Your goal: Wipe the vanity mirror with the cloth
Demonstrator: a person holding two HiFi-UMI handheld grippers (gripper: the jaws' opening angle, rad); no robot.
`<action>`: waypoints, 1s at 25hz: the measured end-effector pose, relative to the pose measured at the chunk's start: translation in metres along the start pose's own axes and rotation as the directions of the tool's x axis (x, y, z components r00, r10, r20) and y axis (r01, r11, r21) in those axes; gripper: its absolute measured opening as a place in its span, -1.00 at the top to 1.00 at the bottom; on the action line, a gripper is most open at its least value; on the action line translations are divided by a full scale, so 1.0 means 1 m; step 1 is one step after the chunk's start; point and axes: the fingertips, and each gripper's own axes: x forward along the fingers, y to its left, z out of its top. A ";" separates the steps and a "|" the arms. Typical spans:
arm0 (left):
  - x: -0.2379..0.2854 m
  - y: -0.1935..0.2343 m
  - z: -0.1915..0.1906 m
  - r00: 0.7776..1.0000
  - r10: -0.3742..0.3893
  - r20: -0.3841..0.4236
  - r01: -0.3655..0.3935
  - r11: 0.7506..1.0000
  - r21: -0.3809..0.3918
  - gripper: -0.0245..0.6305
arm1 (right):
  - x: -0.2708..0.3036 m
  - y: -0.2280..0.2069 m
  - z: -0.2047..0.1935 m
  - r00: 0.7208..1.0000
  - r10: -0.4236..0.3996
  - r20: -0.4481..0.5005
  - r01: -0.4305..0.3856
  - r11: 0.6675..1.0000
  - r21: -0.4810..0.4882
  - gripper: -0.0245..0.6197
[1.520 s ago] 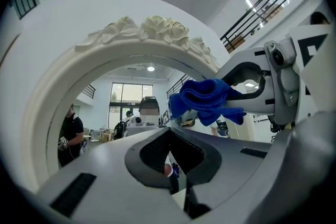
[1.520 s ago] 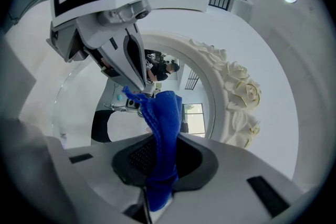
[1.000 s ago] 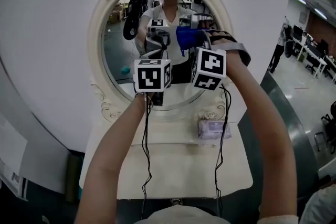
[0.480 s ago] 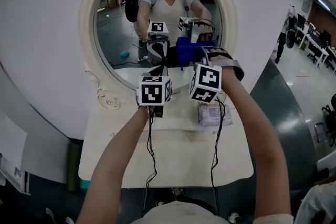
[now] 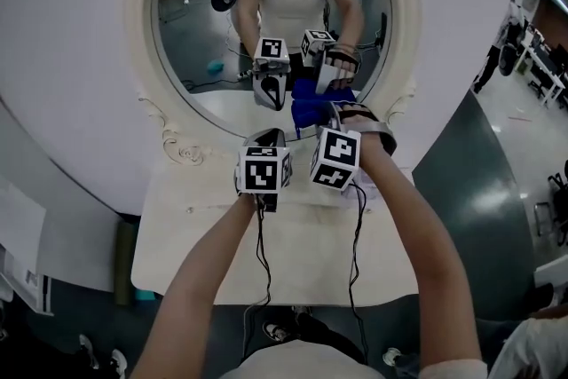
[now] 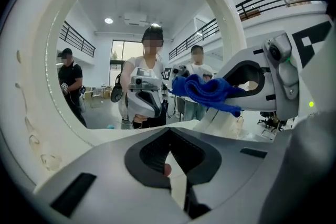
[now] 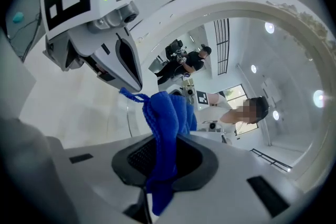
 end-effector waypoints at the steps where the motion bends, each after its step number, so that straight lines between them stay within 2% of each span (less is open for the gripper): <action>1: 0.001 0.002 -0.007 1.000 0.003 -0.006 -0.003 1.000 -0.004 0.92 | 0.004 0.007 0.001 1.000 0.013 0.001 -0.013 1.000 0.001 0.70; 7: 0.007 0.012 -0.032 0.999 0.017 -0.032 -0.018 0.999 -0.028 0.91 | 0.021 0.035 0.008 0.997 0.072 0.008 -0.072 0.997 0.001 0.70; 20: 0.011 0.030 -0.046 0.998 0.038 -0.049 -0.041 0.997 -0.059 0.92 | 0.040 0.072 0.016 0.986 0.167 0.021 -0.167 0.986 -0.023 0.70; 25: 0.008 0.042 -0.046 0.998 0.044 -0.039 -0.048 0.994 -0.093 0.91 | 0.039 0.072 0.022 0.983 0.163 0.079 -0.166 0.985 0.034 0.70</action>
